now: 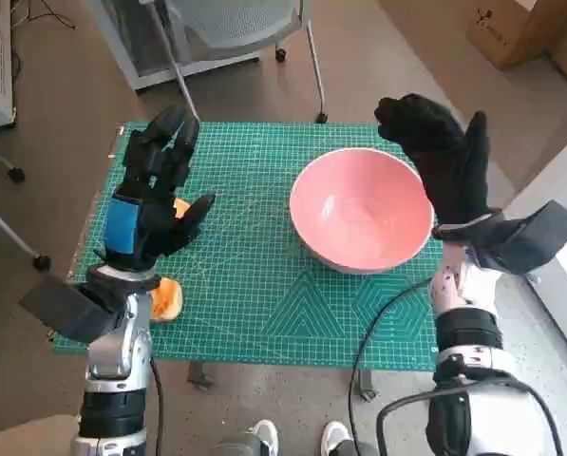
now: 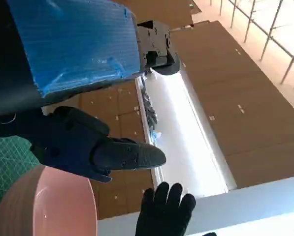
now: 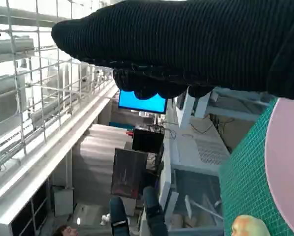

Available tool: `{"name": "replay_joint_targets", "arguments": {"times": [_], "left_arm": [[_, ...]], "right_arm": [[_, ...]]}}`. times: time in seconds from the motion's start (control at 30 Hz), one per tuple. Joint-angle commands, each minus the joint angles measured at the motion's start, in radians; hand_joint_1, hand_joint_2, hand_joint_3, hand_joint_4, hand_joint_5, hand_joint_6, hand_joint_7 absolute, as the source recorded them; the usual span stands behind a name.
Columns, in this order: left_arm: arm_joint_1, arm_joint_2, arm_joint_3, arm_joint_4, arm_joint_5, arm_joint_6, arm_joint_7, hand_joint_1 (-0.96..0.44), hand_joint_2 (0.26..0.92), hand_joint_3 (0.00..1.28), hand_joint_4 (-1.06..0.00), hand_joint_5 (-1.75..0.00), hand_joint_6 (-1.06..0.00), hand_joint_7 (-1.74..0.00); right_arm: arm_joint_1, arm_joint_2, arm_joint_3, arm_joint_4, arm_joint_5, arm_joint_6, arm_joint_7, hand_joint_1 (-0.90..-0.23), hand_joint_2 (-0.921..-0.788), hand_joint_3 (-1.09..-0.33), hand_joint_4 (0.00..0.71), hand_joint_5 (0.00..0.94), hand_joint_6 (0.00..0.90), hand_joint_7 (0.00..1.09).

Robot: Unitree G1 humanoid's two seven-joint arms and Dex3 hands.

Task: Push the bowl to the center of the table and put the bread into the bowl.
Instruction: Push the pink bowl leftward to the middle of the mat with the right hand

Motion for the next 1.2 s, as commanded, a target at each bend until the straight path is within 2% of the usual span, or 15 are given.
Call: {"name": "replay_joint_targets", "arguments": {"times": [0.03, 1.2], "left_arm": [[-0.008, 0.006, 0.001, -0.015, 0.011, 0.008, 0.011, -0.45, 0.921, 0.33, -0.21, -0.02, 0.00, -0.61], [-0.015, 0.019, 0.007, -0.025, -0.011, 0.039, -0.002, -0.50, 0.921, 0.34, -0.23, -0.02, 0.00, -0.61]], "right_arm": [[0.010, -0.005, 0.001, 0.001, 0.000, 0.017, -0.011, -0.694, -0.921, -0.729, 0.211, 0.004, 0.356, 0.01], [0.004, -0.023, 0.022, -0.010, -0.011, 0.015, -0.031, -0.693, -0.921, -0.731, 0.229, 0.002, 0.379, 0.01]]}}
